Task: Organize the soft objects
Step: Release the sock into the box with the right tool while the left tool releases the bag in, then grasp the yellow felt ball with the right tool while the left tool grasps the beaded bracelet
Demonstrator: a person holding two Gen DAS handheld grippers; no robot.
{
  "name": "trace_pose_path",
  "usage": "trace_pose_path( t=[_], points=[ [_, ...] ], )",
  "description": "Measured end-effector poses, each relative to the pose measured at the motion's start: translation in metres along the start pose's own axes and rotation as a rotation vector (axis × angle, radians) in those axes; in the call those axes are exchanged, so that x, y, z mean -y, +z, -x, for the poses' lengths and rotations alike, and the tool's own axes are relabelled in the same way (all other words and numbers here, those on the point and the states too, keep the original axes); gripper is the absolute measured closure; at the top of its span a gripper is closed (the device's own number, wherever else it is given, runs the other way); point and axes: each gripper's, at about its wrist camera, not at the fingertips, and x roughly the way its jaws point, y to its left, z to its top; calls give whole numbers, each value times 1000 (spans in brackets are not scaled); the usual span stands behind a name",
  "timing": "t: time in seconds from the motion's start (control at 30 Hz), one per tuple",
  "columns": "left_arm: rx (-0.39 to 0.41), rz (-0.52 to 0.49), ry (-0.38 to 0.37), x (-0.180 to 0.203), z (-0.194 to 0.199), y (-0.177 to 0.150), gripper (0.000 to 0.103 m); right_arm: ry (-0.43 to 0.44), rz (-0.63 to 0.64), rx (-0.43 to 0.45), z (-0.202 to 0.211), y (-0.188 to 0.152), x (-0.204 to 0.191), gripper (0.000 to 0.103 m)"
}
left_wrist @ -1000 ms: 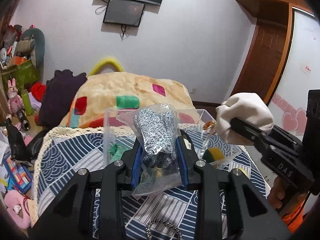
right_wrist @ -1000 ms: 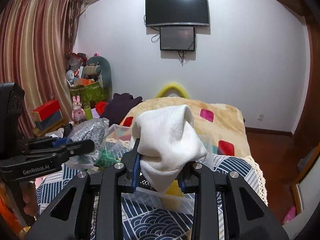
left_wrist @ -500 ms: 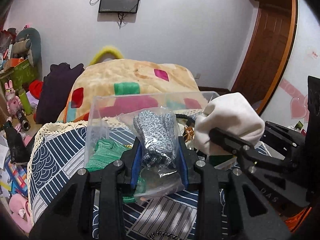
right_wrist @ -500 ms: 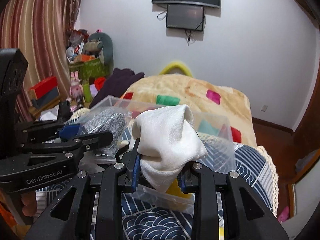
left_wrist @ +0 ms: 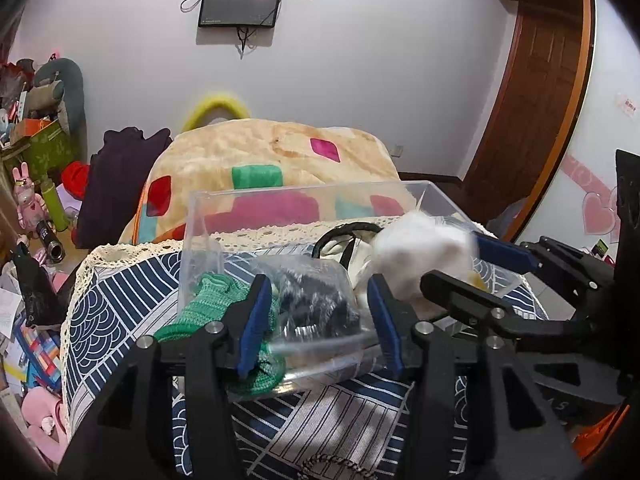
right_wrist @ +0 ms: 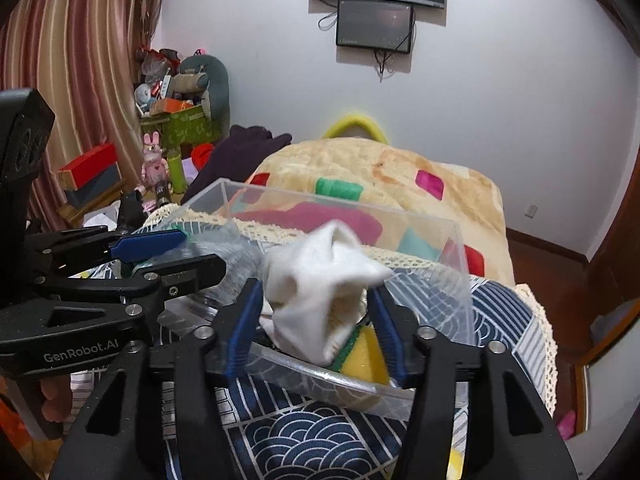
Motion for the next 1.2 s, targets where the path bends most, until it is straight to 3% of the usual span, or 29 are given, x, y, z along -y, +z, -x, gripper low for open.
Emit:
trace_pose_path(
  t=[0.17, 0.23, 0.4, 0.5, 0.67, 0.73, 0.8, 1.0, 1.2],
  points=[
    [20, -11, -14, 2, 16, 2, 49, -5, 7, 42, 17, 3, -1, 44],
    [37, -16, -13, 3, 26, 2, 42, -7, 11, 59, 24, 4, -1, 42],
    [77, -20, -33, 4, 53, 1, 37, -12, 18, 109, 45, 2, 0, 36],
    [99, -25, -30, 5, 69, -4, 26, -31, 22, 128, 54, -1, 2, 35],
    [126, -40, -19, 8, 91, -19, 24, -56, 23, 134, 65, -11, 6, 34],
    [125, -53, -9, 9, 93, -24, 15, -74, 22, 135, 68, -17, 7, 32],
    [119, -65, 3, 10, 95, -35, 14, -83, 17, 134, 72, -25, 10, 23],
    [54, -92, 17, 14, 85, -62, 14, -105, -18, 81, 74, -48, 22, 23],
    [-59, -23, -37, 9, 61, -86, 14, -110, -73, 1, 60, -75, 36, 23]
  ],
)
